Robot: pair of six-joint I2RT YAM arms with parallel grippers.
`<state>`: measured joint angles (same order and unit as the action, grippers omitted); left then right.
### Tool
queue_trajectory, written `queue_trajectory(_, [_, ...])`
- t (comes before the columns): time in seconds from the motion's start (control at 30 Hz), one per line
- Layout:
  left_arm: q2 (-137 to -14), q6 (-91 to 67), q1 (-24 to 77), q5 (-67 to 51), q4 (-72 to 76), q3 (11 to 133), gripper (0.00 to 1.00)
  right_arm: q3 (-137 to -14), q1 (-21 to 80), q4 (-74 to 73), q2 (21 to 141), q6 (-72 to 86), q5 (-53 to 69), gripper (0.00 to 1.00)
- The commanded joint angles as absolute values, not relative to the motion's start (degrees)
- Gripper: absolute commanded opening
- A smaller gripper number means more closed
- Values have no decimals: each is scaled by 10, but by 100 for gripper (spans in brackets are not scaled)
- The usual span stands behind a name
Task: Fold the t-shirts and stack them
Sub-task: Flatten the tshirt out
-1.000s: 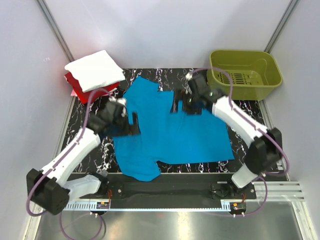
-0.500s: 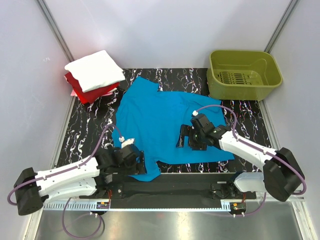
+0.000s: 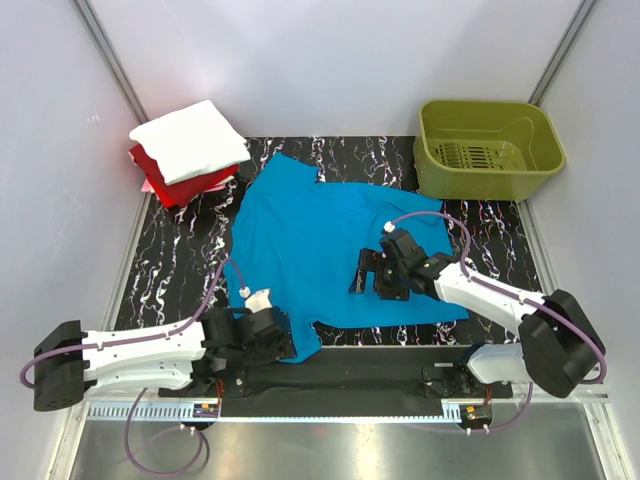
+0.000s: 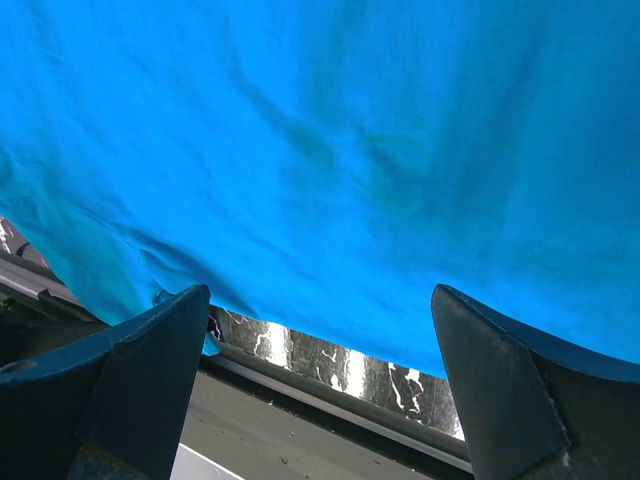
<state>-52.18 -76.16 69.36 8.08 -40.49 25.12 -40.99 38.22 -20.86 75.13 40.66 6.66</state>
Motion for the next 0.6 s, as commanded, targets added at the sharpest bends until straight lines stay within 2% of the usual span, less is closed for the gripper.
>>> queue_trajectory(0.0, [-512,-787,697,127,-390,243,77,-410,388,-180,760,411,64,100])
queue_trajectory(0.17, [-520,-797,697,139,-366,212,75,-412,388,-178,771,410,69,100])
queue_trajectory(0.33, [-518,-809,697,154,-334,182,65,-413,388,-174,776,410,69,100])
queue_trajectory(0.57, [-519,-794,697,195,-338,200,52,-408,388,-173,766,406,71,100])
